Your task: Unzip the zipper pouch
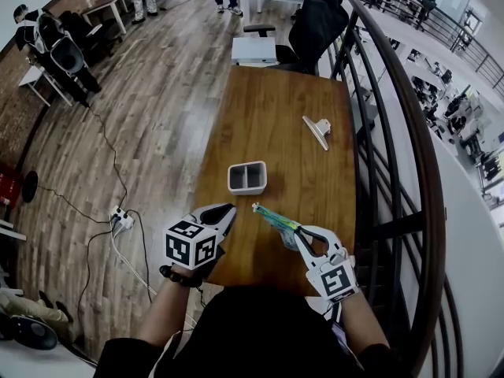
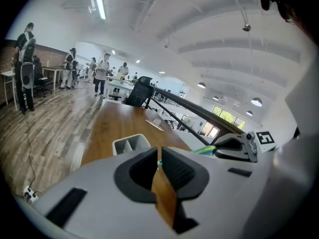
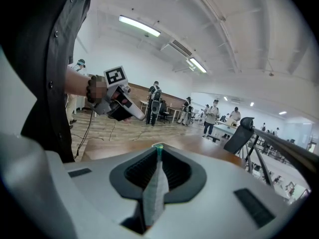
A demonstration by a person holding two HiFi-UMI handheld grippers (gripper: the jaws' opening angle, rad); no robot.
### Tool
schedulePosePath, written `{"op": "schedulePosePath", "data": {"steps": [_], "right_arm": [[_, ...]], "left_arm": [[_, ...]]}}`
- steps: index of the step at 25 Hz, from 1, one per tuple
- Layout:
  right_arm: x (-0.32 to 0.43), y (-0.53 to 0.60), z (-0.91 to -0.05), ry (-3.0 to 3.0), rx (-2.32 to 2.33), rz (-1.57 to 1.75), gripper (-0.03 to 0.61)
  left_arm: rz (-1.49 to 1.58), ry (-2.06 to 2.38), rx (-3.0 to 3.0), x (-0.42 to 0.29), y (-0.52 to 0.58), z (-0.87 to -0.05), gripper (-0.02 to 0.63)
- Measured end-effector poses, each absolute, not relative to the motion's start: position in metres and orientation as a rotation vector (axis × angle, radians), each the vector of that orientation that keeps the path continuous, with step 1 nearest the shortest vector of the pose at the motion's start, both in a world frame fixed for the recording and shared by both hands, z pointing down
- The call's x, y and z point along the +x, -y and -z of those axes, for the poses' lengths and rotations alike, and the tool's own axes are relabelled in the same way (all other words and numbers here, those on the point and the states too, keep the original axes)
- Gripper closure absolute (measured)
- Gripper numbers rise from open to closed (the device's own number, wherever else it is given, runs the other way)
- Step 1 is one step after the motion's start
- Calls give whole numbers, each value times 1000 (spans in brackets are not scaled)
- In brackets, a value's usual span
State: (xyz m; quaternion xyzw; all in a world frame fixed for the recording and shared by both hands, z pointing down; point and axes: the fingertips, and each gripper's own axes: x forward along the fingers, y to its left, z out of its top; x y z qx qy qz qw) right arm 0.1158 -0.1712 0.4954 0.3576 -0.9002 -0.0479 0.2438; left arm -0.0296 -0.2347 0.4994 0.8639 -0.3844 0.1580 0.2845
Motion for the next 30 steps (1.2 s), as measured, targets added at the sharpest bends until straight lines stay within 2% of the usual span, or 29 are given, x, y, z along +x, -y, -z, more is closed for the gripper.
{"op": "schedulePosePath", "data": {"steps": [3, 5, 7, 14, 19, 30], "right_arm": [[118, 176, -504, 2467, 1003, 73, 531], [119, 179, -503, 2484, 1022, 30, 466], [118, 182, -499, 2490, 1023, 44, 466], [121, 178, -492, 2497, 1042, 47, 483], [131, 173, -475, 2558, 1106, 18, 518], [195, 176, -435, 2653, 1386, -106, 581]], "left_arm": [[-421, 1013, 2299, -28, 231, -504, 597], [-418, 1007, 2286, -28, 228, -507, 597], [-411, 1011, 2275, -30, 226, -509, 597], [-329, 1086, 2272, -43, 227, -501, 597], [-206, 1165, 2310, -51, 222, -486, 597], [32, 1391, 2450, -59, 207, -432, 598]]}}
